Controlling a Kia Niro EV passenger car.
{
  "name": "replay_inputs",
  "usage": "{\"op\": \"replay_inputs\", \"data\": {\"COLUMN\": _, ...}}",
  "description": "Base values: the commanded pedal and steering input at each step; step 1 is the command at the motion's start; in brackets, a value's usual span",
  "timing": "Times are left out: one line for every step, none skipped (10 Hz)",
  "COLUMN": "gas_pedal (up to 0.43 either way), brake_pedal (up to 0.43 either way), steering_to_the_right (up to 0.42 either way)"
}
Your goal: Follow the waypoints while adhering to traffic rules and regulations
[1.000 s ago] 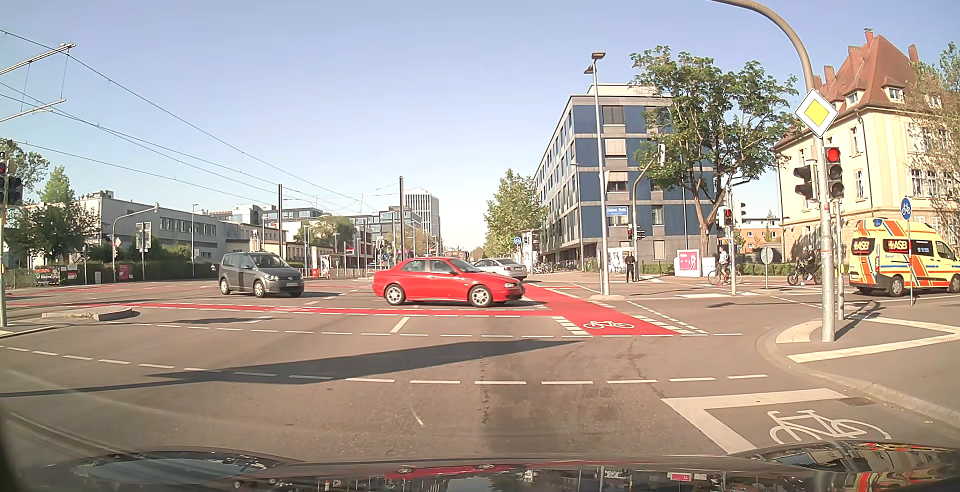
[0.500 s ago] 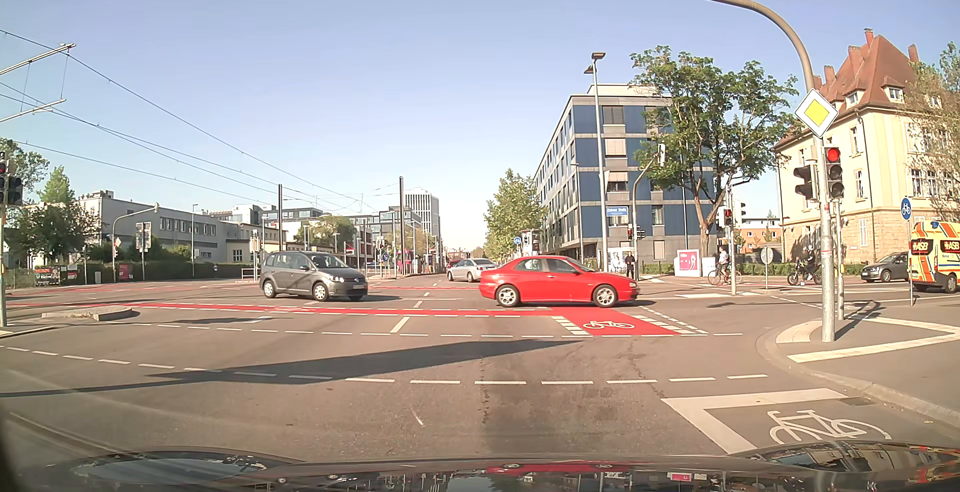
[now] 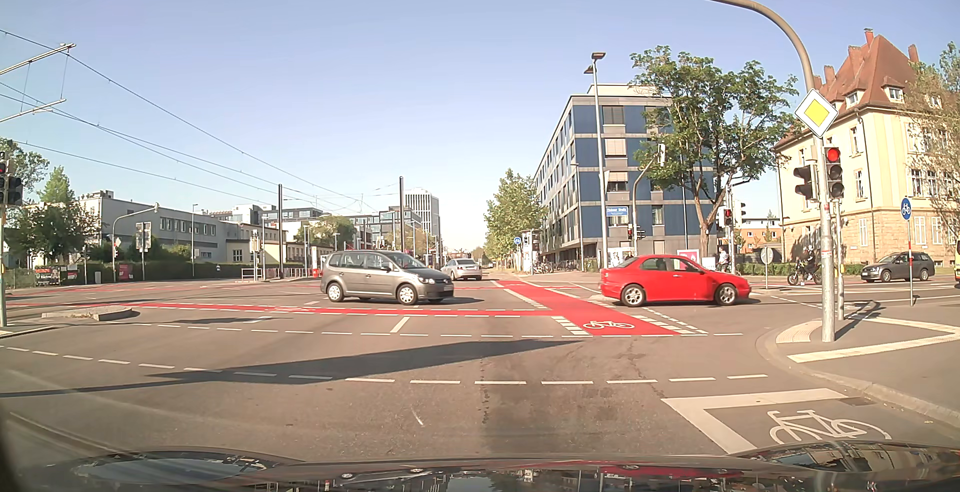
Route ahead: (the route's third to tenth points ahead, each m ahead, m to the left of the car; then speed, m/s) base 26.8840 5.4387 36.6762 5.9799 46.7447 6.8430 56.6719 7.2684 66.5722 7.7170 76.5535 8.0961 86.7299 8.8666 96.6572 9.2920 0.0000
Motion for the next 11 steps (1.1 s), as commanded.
{"op": "replay_inputs", "data": {"gas_pedal": 0.000, "brake_pedal": 0.177, "steering_to_the_right": -0.051}}
{"op": "replay_inputs", "data": {"gas_pedal": 0.000, "brake_pedal": 0.177, "steering_to_the_right": -0.051}}
{"op": "replay_inputs", "data": {"gas_pedal": 0.000, "brake_pedal": 0.177, "steering_to_the_right": -0.051}}
{"op": "replay_inputs", "data": {"gas_pedal": 0.000, "brake_pedal": 0.177, "steering_to_the_right": -0.051}}
{"op": "replay_inputs", "data": {"gas_pedal": 0.000, "brake_pedal": 0.177, "steering_to_the_right": -0.051}}
{"op": "replay_inputs", "data": {"gas_pedal": 0.000, "brake_pedal": 0.177, "steering_to_the_right": -0.051}}
{"op": "replay_inputs", "data": {"gas_pedal": 0.000, "brake_pedal": 0.177, "steering_to_the_right": -0.051}}
{"op": "replay_inputs", "data": {"gas_pedal": 0.000, "brake_pedal": 0.177, "steering_to_the_right": -0.051}}
{"op": "replay_inputs", "data": {"gas_pedal": 0.000, "brake_pedal": 0.177, "steering_to_the_right": -0.051}}
{"op": "replay_inputs", "data": {"gas_pedal": 0.000, "brake_pedal": 0.177, "steering_to_the_right": -0.051}}
{"op": "replay_inputs", "data": {"gas_pedal": 0.000, "brake_pedal": 0.171, "steering_to_the_right": -0.051}}
